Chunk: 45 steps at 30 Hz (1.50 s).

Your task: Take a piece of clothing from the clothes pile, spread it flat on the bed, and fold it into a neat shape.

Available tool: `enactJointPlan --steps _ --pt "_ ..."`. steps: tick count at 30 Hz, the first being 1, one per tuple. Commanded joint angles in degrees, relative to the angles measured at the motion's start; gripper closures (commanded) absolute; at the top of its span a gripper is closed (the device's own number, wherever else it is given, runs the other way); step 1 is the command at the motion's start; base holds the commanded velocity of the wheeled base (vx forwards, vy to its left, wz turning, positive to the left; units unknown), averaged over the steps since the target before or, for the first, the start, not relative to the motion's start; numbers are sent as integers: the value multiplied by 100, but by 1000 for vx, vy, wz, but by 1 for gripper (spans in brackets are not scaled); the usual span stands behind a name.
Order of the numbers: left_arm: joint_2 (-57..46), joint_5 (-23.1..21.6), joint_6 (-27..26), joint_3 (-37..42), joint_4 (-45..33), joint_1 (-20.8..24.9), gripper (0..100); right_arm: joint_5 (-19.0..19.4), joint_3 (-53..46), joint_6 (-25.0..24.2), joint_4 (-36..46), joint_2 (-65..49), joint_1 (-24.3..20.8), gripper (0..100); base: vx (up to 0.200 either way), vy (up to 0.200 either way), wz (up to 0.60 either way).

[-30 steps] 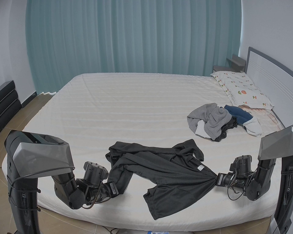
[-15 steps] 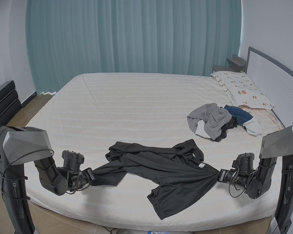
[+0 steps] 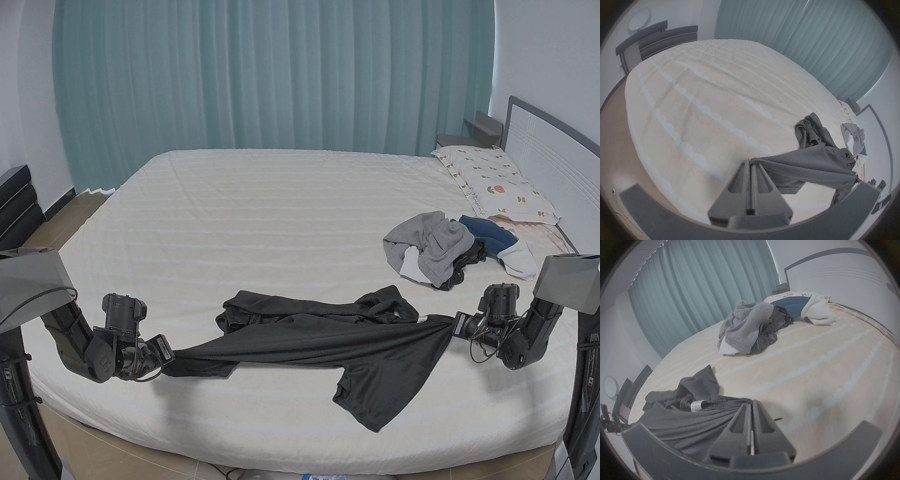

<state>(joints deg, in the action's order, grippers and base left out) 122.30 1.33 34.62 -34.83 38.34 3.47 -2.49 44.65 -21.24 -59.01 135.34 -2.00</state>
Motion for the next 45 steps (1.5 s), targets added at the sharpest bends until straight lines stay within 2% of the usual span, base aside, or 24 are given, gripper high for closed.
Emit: enactJointPlan --steps 1,4,6,8,10,11,12,13,16,20,24,36,37,40,41,45 --pt "40 -361 36 -24 -28 30 100 64 395 -47 189 221 33 0 0 0 0" --pt "58 -432 45 -15 -11 39 100 301 263 -188 162 133 24 0 0 0 0" --pt "75 -467 45 -33 -11 39 100 662 -9 -478 92 -210 103 0 0 0 0" --pt "84 -502 53 -42 -11 39 100 943 -519 -715 74 -561 33 0 0 0 0" --pt "84 -511 53 -42 -2 39 100 1092 -871 -742 66 -755 -55 0 0 0 0" --pt "84 -511 53 -59 -2 39 100 1277 -1380 -812 -5 -992 -354 0 0 0 0" --pt "84 -511 53 -59 -2 39 100 1277 -1380 -812 -5 -992 -354 0 0 0 0" --pt "84 -511 80 -59 -2 39 100 1365 -1714 -865 -84 -1080 -565 0 0 0 0" --pt "75 -511 115 -33 68 39 100 1382 -2163 -1049 -321 -1036 -1031 0 0 0 0" --pt "75 -511 115 -6 121 39 100 1339 -2233 -1418 -409 -895 -1505 0 0 0 0" --pt "49 -511 115 11 121 39 100 1084 -2154 -1577 -435 -491 -1945 0 0 0 0" --pt "31 -520 106 11 121 39 100 917 -1785 -1559 -497 -43 -2085 0 0 0 0" --pt "31 -520 106 11 121 39 100 829 -1670 -1559 -497 36 -2085 100 0 0 0" --pt "31 -520 106 11 121 39 100 627 -1512 -1533 -471 177 -2094 100 0 0 0" --pt "40 -520 106 11 121 48 100 433 -1486 -1506 -488 221 -2173 100 0 0 0" --pt "49 -528 97 29 121 66 100 345 -1723 -1427 -374 36 -2147 100 0 0 0"
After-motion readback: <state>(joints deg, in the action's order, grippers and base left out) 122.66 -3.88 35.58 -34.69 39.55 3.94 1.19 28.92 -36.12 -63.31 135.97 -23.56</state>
